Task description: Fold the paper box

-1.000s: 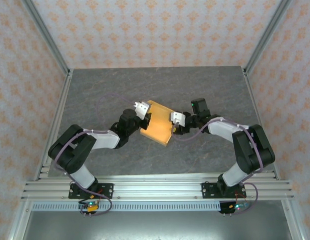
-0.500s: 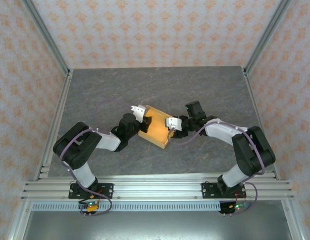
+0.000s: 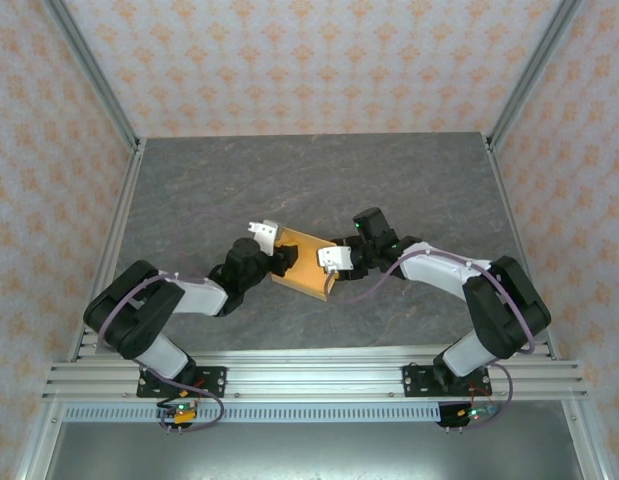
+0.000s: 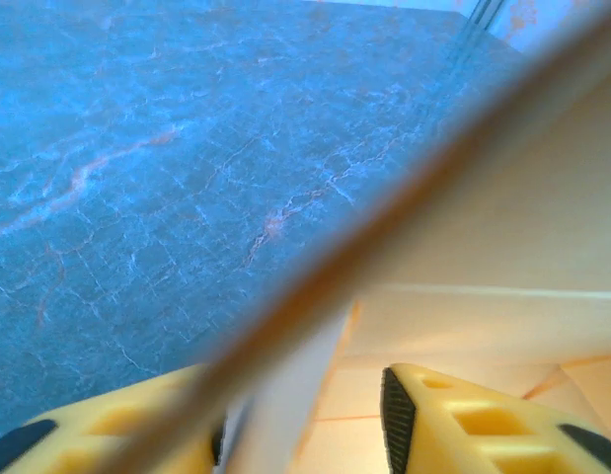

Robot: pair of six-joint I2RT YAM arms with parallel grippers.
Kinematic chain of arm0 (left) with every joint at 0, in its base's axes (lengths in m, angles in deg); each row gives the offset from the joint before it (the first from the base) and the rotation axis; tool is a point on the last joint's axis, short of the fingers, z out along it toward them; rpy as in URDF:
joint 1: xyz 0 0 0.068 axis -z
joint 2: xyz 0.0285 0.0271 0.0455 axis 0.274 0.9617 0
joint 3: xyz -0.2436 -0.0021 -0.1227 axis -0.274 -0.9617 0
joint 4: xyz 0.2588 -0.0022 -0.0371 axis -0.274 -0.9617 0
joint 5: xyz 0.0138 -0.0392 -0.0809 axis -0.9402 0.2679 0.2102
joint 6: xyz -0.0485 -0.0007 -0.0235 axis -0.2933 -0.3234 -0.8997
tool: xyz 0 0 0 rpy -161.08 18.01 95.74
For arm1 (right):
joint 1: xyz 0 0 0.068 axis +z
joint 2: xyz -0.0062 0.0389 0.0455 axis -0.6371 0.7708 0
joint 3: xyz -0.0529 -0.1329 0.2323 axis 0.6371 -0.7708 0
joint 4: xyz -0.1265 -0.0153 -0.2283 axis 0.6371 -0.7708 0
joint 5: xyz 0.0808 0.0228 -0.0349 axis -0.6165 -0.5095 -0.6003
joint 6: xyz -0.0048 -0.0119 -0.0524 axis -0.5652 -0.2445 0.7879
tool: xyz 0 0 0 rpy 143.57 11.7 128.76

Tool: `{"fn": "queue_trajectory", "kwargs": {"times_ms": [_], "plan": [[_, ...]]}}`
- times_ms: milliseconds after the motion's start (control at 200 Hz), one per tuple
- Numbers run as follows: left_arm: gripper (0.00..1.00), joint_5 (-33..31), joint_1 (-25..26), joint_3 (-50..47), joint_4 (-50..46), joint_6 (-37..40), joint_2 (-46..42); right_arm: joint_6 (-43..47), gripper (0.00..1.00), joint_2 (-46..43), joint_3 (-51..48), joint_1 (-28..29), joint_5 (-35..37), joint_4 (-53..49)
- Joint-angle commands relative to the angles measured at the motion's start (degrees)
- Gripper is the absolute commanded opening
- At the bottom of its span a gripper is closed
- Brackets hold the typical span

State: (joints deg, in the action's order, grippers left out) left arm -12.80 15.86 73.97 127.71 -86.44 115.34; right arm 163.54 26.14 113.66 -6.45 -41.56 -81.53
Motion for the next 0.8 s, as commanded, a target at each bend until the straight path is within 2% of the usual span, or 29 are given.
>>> {"fn": "queue_trajectory", "kwargs": {"times_ms": [0, 15, 35, 215, 270, 340, 365, 400, 546, 716, 726, 736, 746, 796], "plan": [[0.79, 0.7, -0.3, -0.4, -4.8, -2.2, -7.0, 1.6, 0.53, 1.2, -0.2, 0.5, 4.9, -7.6], [0.96, 0.6, -0.4, -0.5, -5.5, -2.4, -7.9, 1.6, 0.53, 1.2, -0.1, 0.6, 5.0, -7.6], [1.0, 0.6, -0.5, -0.6, -6.6, -2.7, -9.3, 1.7, 0.53, 1.3, 0.0, 0.6, 5.2, -7.7], [1.0, -4.3, -0.7, -0.8, -17.7, -7.6, -23.5, 1.8, 0.54, 1.2, 0.3, 0.7, 5.6, -8.0], [1.0, -10.9, -0.6, -0.2, -24.5, -12.8, -29.0, 1.6, 0.54, 1.0, 0.5, 0.7, 5.3, -8.2], [1.0, -23.1, -0.7, 3.3, -40.5, -23.2, -35.5, 0.7, 0.58, 0.5, 0.4, 0.7, 4.7, -7.5], [1.0, -26.7, -0.8, 4.1, -44.2, -25.5, -36.9, 0.5, 0.65, 0.1, 0.2, 0.7, 4.4, -7.1], [1.0, -27.3, -1.9, 5.3, -46.6, -25.1, -37.8, 0.2, 0.71, -0.5, -0.2, 0.7, 4.2, -6.5], [1.0, -21.5, -8.5, 17.3, -61.9, -28.3, -31.2, -2.5, 0.78, -3.1, -1.5, 0.8, 2.4, -3.6], [1.0, -19.4, -11.2, 30.6, -74.4, -35.2, -19.2, -3.6, 0.83, -6.8, -2.6, 0.3, 0.9, -4.2], [1.0, -19.1, -11.3, 31.2, -74.8, -35.4, -18.6, -3.7, 0.85, -7.1, -2.7, 0.2, 0.8, -4.2], [1.0, -18.9, -11.5, 32.0, -75.3, -35.7, -17.9, -3.9, 0.97, -7.3, -2.9, 0.2, 0.7, -4.1], [1.0, -18.7, -11.6, 32.7, -75.6, -36.0, -17.3, -4.0, 1.0, -7.6, -3.1, 0.2, 0.6, -4.1], [1.0, -17.0, -12.6, 36.3, -77.8, -37.2, -14.0, -4.8, 0.99, -9.1, -4.0, -0.2, 0.1, -3.4]]}}
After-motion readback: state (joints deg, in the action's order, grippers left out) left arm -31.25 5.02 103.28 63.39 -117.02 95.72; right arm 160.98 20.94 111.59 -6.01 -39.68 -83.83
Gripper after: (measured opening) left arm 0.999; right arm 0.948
